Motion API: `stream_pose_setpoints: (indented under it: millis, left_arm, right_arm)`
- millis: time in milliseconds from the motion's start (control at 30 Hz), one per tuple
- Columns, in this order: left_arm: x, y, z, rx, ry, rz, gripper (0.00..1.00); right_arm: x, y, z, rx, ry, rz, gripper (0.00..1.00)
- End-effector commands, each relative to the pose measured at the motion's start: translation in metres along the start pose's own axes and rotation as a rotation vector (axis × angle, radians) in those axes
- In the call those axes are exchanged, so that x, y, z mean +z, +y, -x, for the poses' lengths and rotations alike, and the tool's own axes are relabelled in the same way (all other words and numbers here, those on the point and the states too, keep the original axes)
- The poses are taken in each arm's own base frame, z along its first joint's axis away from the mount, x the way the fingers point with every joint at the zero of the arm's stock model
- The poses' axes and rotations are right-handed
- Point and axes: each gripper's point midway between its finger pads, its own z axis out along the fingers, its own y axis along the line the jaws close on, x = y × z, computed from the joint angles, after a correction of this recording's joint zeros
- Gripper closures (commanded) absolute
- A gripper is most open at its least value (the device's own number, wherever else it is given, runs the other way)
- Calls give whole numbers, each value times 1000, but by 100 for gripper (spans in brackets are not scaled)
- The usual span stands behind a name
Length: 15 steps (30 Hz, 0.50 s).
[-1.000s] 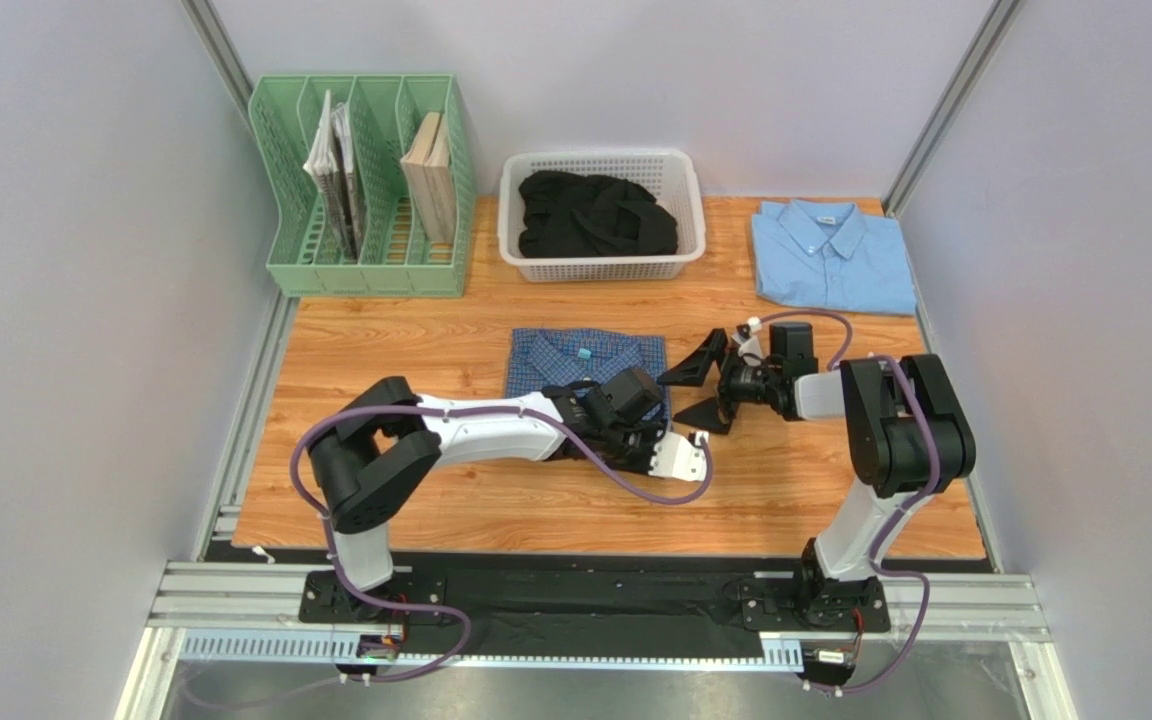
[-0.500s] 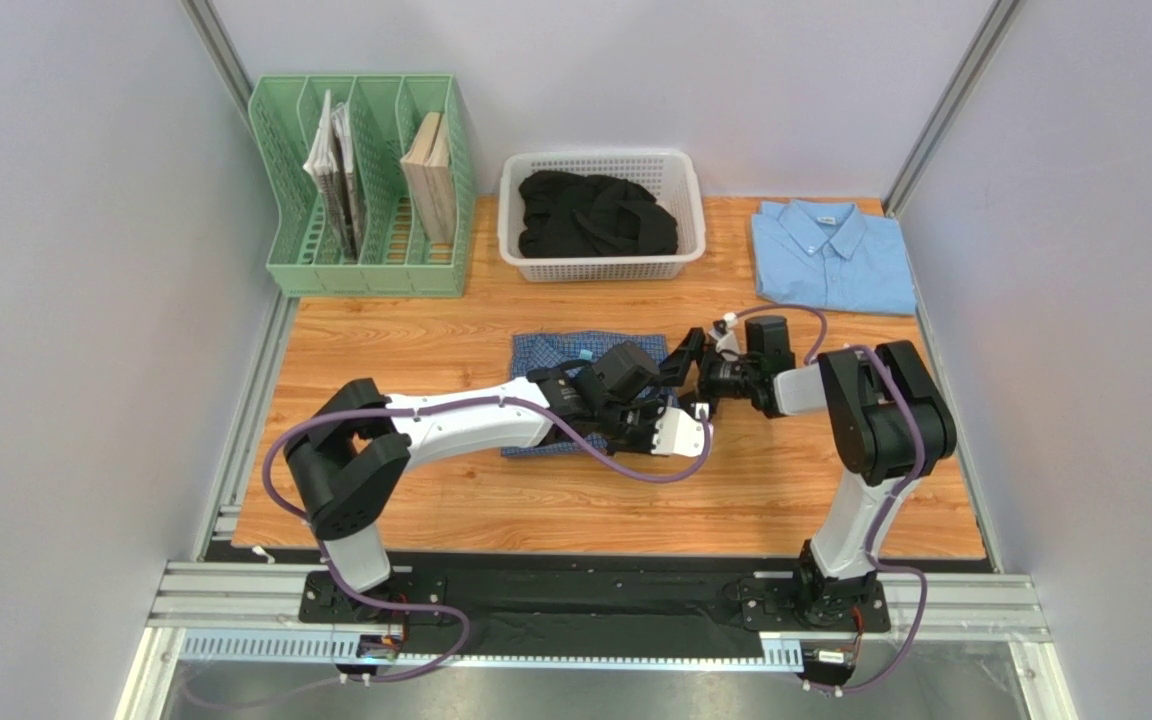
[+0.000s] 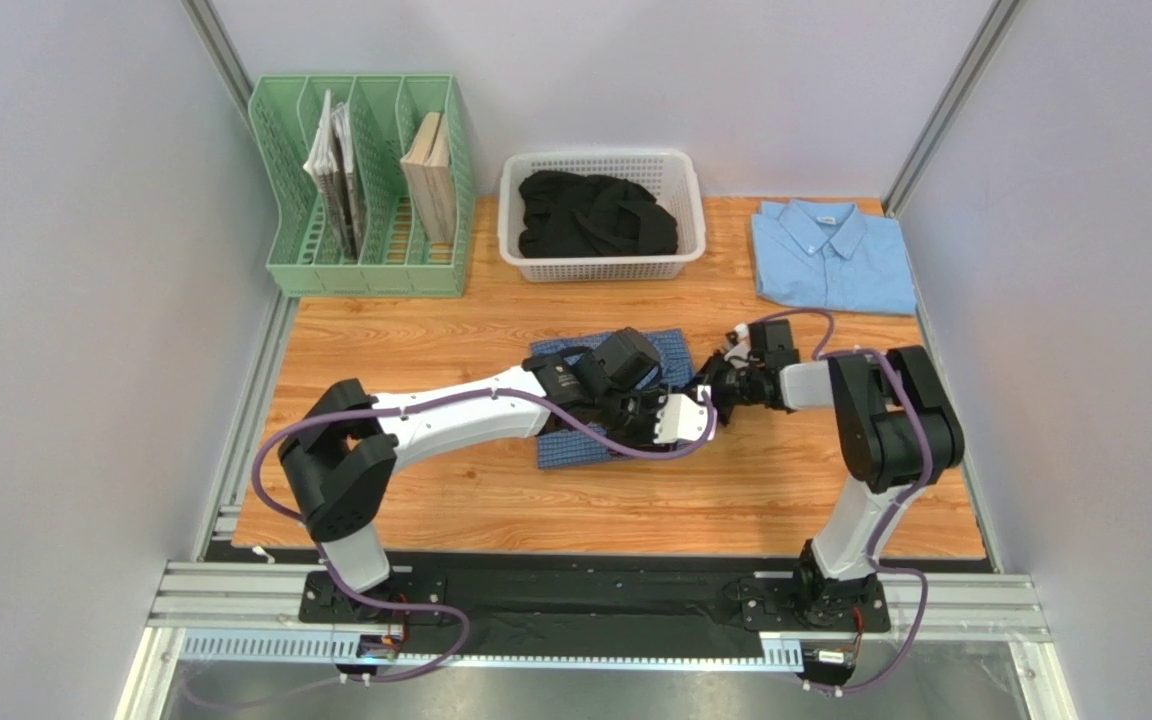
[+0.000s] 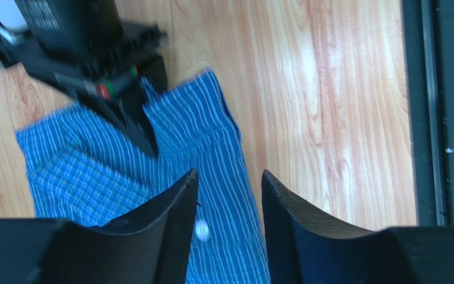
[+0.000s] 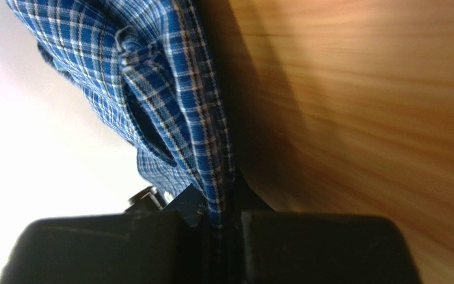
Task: Fold and stack the long sleeve shirts
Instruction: Neatly place the folded shirt to the corner
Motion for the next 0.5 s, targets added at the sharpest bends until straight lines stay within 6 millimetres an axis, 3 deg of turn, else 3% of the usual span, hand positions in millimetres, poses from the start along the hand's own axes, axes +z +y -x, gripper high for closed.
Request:
stream_pose_setpoints:
  millis: [0,33,67,100,133,167,267,367,467]
  left_arm:
    - [-59,2,25,-118,-51,-3,28]
    - [-70,8,20,-158,-59,0,26]
    - [-77,10,15,-186,-56,8,23]
    - [-89,9,12,-219,-57,10,22]
    - [-98,13,6,-252,-59,11,2]
    - [-103,12,1,-272,-53,10,1]
    - [-120,12,-14,-312,-29,36,1]
    - [-130,10,-25,-321,-16,52,1]
    - [-137,10,-34,-339,-10,74,1]
  right_arm:
    - [-56,-24,17,-79,-74,-189,100]
    - [-71,-26,22,-195,-94,-222,100]
    - [-91,-24,41,-221,-143,-252,100]
    - [-105,-34,34,-211,-113,-313,100]
    - [-120,-42,42,-277,-132,-378,100]
    - [-140,-44,49,-268,-150,-419,100]
    - [-176,-53,70,-344,-166,-529,100]
    - [-198,-62,88,-370,-191,-591,100]
    - [-210,-36,125,-400,-268,-556,100]
